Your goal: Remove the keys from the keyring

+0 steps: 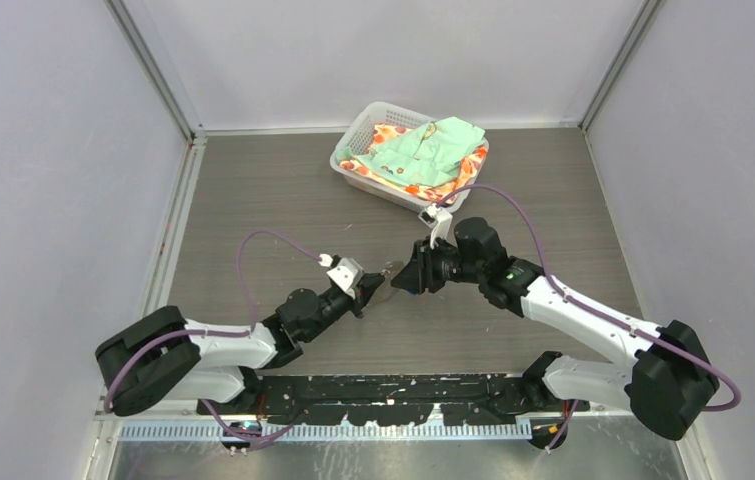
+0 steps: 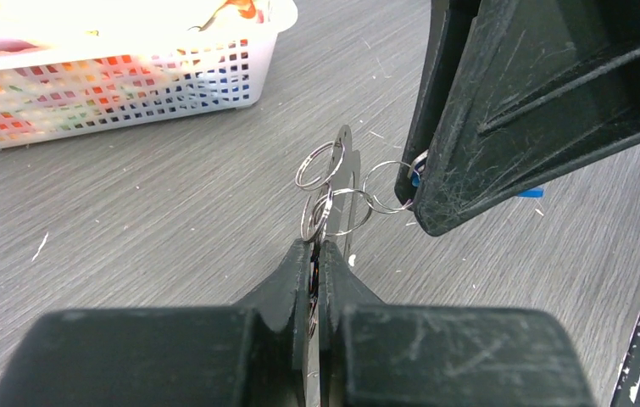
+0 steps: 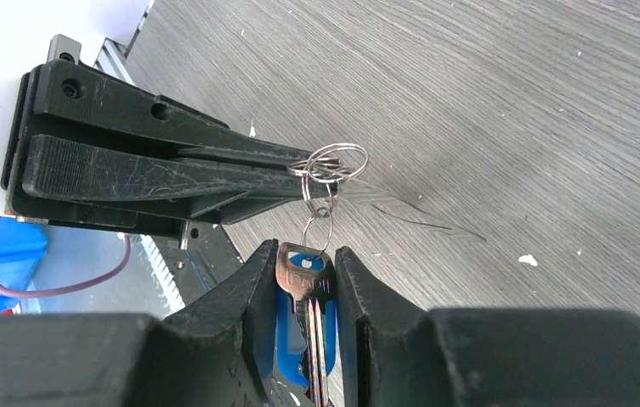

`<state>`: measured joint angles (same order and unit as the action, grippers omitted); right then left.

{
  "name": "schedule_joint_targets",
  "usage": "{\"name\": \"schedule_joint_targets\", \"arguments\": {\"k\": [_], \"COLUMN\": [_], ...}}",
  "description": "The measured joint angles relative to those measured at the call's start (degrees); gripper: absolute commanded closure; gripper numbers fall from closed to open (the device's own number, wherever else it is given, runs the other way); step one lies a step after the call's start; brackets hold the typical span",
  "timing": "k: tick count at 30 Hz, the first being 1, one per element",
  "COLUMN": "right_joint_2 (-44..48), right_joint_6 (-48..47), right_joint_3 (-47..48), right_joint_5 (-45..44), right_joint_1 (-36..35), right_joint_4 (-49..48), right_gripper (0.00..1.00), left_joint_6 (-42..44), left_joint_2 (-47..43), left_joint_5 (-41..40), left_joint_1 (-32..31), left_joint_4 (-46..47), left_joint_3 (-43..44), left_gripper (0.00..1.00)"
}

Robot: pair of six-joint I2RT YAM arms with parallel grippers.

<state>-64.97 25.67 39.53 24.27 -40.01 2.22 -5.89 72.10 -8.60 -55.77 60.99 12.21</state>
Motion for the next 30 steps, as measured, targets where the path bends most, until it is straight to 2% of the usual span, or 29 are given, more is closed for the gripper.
{"name": "schedule_joint_targets", "arguments": {"k": [9, 16, 22, 30], "right_joint_2": [0.4, 0.6, -0.5, -4.4], "right_joint_6": [0.2, 0.2, -0.3, -0.2], "right_joint_3": [0.0, 2.0, 6.4, 12.3], "right_joint_5": [0.6, 4.7, 5.2, 4.6], "right_joint_1": [-0.1, 0.0, 0.0, 0.0], "right_joint_4": [0.0, 1.8, 8.6, 16.8], "right_gripper": [0.99, 0.99, 0.99, 0.99], "left_joint_6": [-1.7, -3.9, -5.7, -9.2], "left_joint_2": [-5.8, -7.6, -7.7, -7.7], "left_joint_5": [-1.0, 1.0, 8.8, 20.1], "left_joint_1": [-0.5, -0.6, 0.3, 5.1], "left_joint_4": [-10.3, -21.8, -29.0, -29.7], "left_joint_3": [1.7, 6.9, 10.0, 9.7], "left_gripper": [1.0, 1.0, 1.0, 1.0]}}
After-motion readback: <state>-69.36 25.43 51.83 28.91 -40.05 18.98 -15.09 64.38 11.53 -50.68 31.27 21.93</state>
